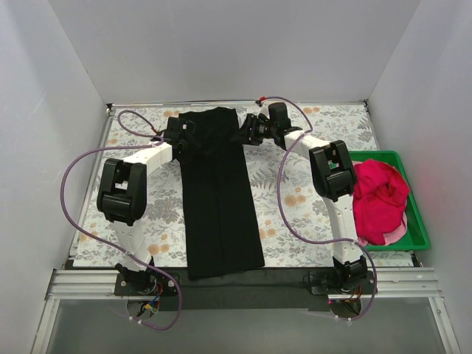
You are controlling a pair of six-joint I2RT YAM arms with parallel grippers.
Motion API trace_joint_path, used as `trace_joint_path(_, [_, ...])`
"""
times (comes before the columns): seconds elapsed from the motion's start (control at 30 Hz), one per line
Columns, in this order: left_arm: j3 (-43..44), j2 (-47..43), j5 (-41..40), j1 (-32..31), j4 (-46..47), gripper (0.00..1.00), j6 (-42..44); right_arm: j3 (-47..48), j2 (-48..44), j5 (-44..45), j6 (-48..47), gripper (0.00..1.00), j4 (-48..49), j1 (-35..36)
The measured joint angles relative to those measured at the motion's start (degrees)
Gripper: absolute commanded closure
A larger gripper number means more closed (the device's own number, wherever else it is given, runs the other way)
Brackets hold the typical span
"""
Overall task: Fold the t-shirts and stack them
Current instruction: Fold the tshirt
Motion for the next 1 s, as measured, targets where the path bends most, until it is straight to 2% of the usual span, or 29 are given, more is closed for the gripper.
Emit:
trace_joint_path(0.13, [-0.1, 2.0, 0.4, 0.0, 1.0, 0.58, -2.5, 0.0, 0.0, -1.3, 1.7, 0.52, 3.6, 0.0])
trace_joint_path(0.23, [-0.3, 3.1, 0.5, 0.0, 1.3, 0.65, -4.0, -0.2, 0.0, -1.8, 2.4, 0.52, 5.2, 0.0])
trace_joint_path(0.3, [-1.2, 3.1, 0.2, 0.0, 2.1, 0.75, -4.7, -0.3, 0.0, -2.1, 2.5, 0.52, 5.5, 0.0])
trace_joint_path(0.43, [-4.1, 3.1, -0.5, 0.0, 4.7, 0.86, -5.6, -1.3, 0.0, -3.0, 2.5, 0.52, 6.1, 0.0])
trace_joint_path(0.53, [-6.3, 2.1, -0.6, 0.0, 7.1, 0.88, -5.6, -2.3, 0.0, -3.4, 2.5, 0.52, 6.6, 0.0])
trace_joint_path(0.63, [-8.7, 1.1, -0.7, 0.0, 9.8, 0.87, -5.7, -3.4, 0.0, -3.8, 2.5, 0.52, 6.8, 0.0])
trace_joint_path(0.9, [-10.1, 0.0, -0.8, 0.0, 12.2, 0.63, -5.2, -5.5, -0.2, -4.2, 2.2, 0.52, 6.9, 0.0])
trace_joint_path(1.0, [-9.5, -1.2, -2.0, 0.0, 10.4, 0.59, -2.4, -7.5, -0.8, -4.3, 1.5, 0.52, 7.0, 0.0])
